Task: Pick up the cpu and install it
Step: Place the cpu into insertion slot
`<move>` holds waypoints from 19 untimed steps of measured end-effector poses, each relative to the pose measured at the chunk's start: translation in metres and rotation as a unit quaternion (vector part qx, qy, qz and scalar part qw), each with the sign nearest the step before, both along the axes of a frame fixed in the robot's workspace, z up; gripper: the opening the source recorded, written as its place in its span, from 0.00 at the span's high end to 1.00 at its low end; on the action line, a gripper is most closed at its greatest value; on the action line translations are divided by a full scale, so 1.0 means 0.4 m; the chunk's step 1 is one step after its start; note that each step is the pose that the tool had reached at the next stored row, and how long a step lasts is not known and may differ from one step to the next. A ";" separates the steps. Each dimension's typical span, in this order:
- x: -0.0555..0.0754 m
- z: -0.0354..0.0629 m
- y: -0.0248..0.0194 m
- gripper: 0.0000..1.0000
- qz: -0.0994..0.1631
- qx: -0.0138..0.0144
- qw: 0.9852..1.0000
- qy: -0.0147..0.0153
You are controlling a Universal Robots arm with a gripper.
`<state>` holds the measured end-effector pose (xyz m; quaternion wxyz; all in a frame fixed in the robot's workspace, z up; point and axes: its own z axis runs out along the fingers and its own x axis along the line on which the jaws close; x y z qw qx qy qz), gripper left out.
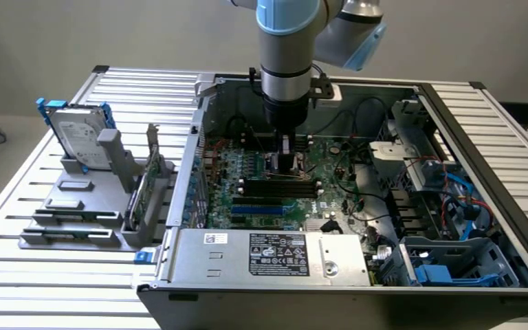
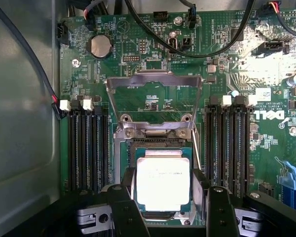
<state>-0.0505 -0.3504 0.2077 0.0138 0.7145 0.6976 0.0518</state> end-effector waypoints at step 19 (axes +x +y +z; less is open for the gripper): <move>0.003 -0.018 0.009 0.45 0.000 0.000 1.000 0.000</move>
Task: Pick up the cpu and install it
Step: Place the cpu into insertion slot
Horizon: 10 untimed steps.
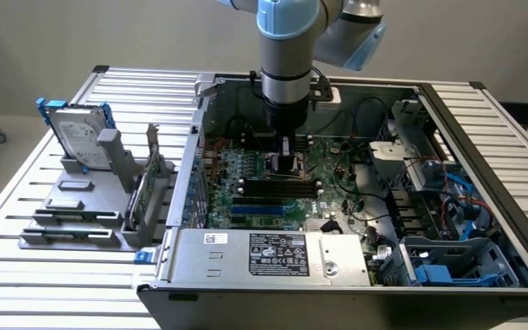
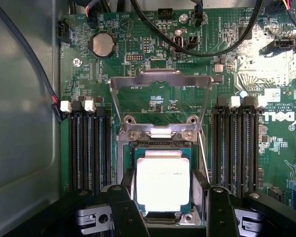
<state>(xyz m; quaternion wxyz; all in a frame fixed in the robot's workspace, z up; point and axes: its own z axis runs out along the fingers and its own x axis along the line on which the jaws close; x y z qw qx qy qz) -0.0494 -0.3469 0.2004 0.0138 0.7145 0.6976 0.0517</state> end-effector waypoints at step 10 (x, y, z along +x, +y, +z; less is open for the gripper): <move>0.001 -0.004 0.006 0.45 0.000 -0.003 1.000 0.000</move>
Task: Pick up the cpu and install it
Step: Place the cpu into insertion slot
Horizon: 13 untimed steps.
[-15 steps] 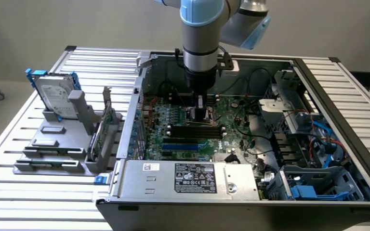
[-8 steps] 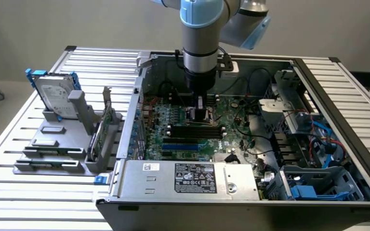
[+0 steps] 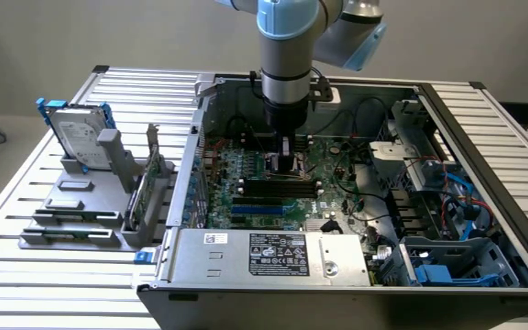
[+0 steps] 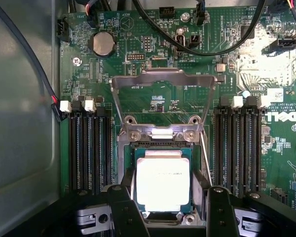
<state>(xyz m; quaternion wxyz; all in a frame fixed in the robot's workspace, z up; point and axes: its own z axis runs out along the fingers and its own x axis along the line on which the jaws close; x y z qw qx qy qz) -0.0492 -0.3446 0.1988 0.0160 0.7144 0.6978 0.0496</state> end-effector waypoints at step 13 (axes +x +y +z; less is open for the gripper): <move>0.000 0.000 0.008 0.45 0.000 -0.012 1.000 0.000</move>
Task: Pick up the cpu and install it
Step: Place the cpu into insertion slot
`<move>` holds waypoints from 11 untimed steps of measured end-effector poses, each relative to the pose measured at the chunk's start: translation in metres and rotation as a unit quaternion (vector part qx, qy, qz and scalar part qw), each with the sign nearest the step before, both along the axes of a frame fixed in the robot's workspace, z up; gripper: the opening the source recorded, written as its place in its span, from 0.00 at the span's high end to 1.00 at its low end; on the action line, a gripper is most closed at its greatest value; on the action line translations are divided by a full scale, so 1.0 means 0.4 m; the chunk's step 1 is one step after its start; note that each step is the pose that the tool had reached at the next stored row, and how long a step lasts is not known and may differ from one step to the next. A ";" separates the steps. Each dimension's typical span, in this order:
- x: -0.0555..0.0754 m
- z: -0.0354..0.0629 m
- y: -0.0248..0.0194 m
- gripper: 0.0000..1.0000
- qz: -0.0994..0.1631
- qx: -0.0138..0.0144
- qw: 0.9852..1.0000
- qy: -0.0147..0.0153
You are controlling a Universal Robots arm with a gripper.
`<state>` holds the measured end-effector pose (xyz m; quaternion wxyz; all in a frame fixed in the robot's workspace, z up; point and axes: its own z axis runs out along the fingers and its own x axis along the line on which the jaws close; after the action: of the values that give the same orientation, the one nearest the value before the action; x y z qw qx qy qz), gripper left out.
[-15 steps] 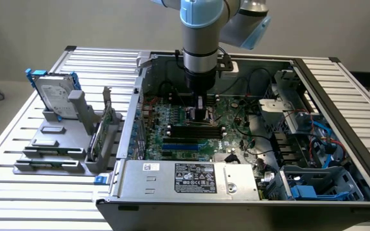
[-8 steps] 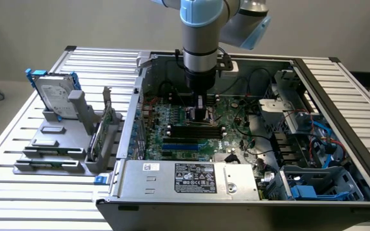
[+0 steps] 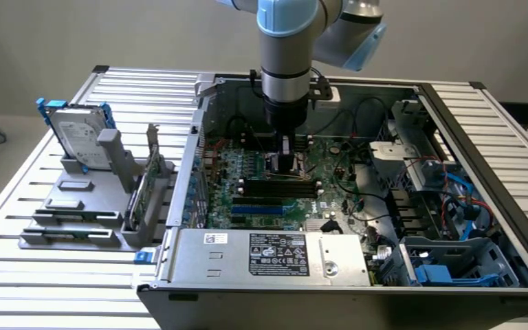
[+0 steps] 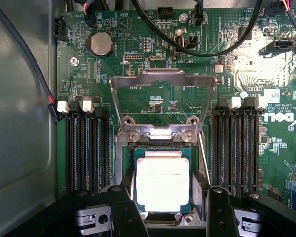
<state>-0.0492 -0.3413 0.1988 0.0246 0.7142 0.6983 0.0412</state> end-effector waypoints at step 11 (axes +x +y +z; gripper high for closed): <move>0.000 -0.003 0.002 0.45 0.000 -0.001 1.000 -0.001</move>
<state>-0.0491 -0.3403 0.1975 0.0257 0.7141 0.6983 0.0410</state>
